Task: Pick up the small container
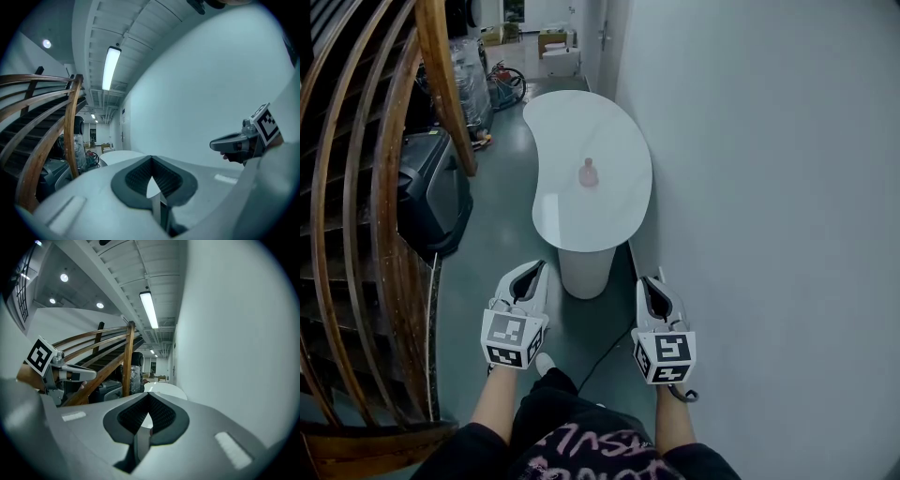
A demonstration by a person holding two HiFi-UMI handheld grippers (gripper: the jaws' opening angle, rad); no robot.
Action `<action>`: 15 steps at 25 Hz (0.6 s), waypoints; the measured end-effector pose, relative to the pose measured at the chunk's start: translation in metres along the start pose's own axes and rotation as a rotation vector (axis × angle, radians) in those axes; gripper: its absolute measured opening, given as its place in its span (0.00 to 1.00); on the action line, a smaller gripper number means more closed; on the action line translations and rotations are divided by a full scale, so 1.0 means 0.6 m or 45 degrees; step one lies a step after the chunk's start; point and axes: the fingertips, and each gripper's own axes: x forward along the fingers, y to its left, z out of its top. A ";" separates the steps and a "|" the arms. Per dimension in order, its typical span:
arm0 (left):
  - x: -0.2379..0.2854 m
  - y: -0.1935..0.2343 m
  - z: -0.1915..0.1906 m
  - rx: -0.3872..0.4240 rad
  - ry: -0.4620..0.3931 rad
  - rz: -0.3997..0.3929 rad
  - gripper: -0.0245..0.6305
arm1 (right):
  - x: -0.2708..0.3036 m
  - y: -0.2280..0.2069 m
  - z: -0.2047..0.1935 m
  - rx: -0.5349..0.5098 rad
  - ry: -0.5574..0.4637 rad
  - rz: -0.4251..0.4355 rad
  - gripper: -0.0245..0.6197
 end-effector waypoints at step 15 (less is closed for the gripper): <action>0.129 0.098 -0.006 -0.003 0.023 -0.065 0.04 | 0.167 -0.011 0.021 0.013 0.031 -0.016 0.05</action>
